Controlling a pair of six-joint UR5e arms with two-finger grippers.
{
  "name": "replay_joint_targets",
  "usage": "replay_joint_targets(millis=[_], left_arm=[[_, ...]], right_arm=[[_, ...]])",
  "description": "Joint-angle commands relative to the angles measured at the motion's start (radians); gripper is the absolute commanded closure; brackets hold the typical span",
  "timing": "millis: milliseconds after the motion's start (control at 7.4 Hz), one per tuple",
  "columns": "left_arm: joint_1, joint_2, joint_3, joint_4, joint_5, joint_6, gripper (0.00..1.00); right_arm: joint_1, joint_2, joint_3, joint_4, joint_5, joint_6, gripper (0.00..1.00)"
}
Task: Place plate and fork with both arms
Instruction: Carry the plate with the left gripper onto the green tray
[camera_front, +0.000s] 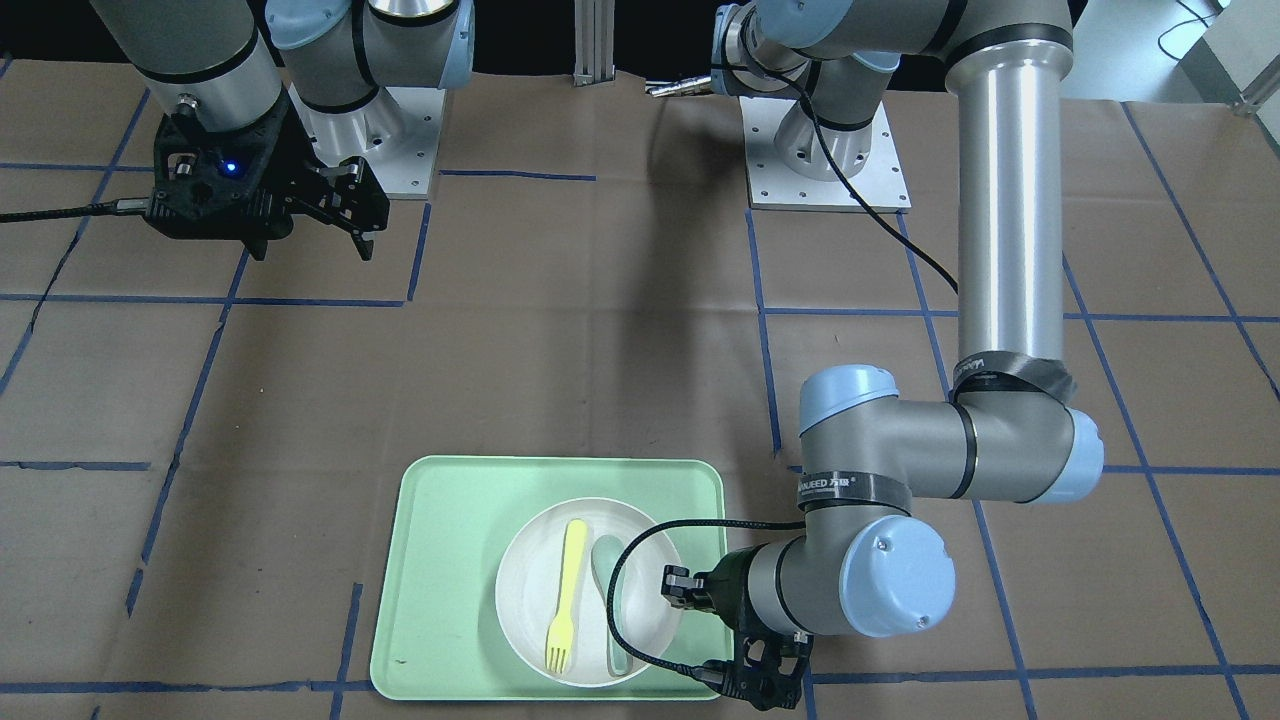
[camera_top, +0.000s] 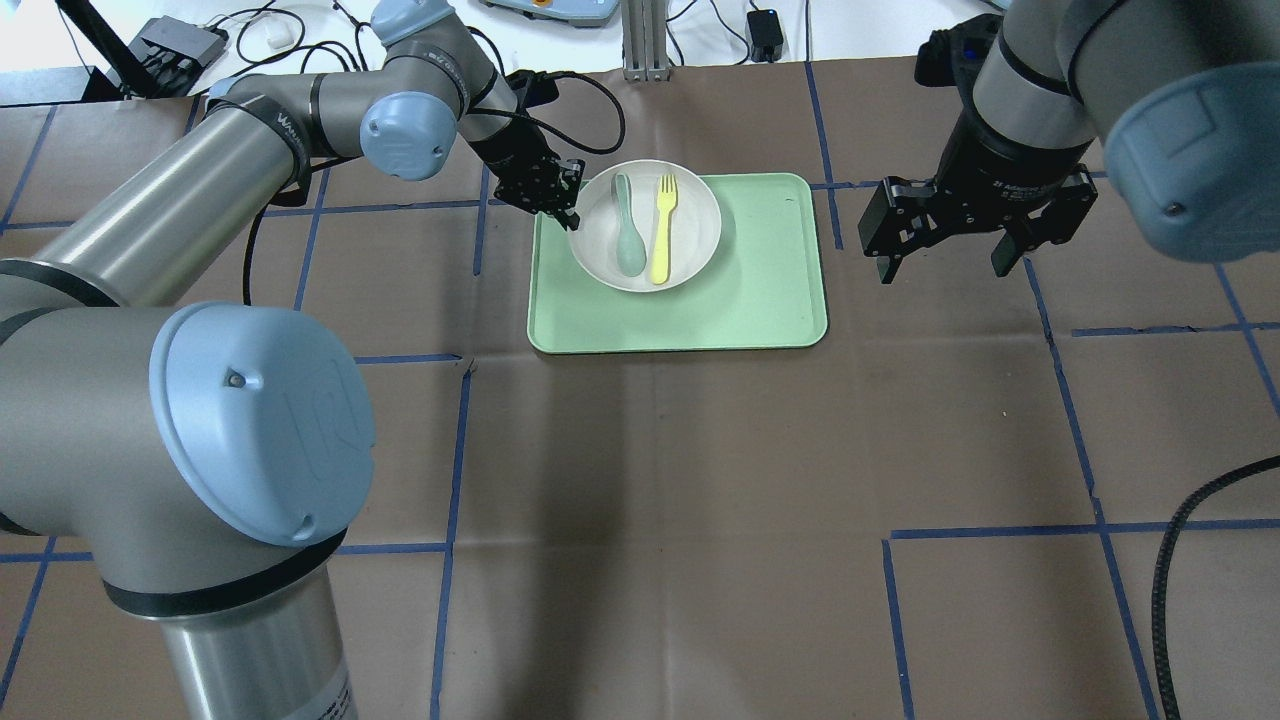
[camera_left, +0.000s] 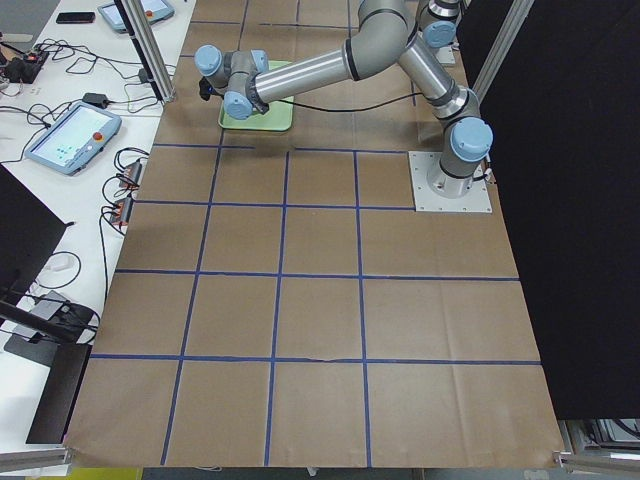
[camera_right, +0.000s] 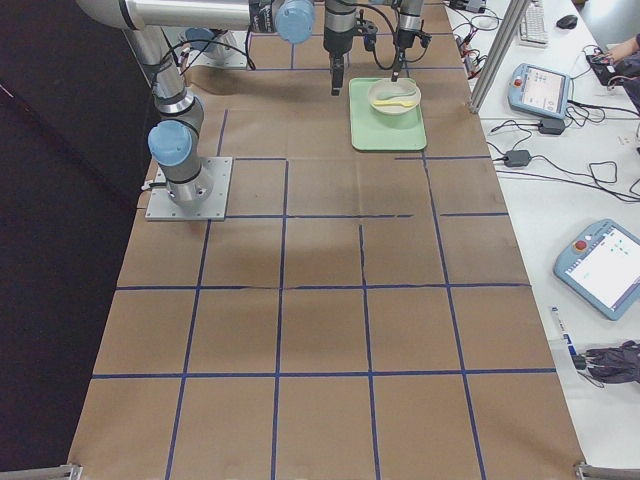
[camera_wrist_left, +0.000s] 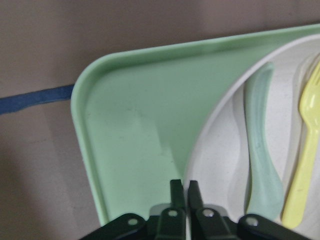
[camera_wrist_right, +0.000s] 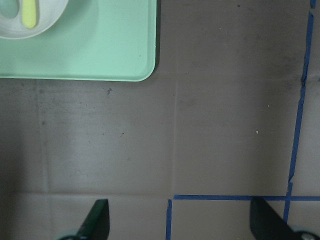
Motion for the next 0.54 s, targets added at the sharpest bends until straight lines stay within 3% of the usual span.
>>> replay_joint_targets(millis=[0, 405], left_arm=[[-0.008, -0.006, -0.008, -0.009, 0.002, -0.007, 0.97], [-0.010, -0.006, -0.013, -0.009, 0.004, -0.007, 0.95]], right_arm=[[0.000, 0.000, 0.000, 0.000, 0.000, -0.002, 0.00], [0.000, 0.000, 0.000, 0.000, 0.000, -0.003, 0.00]])
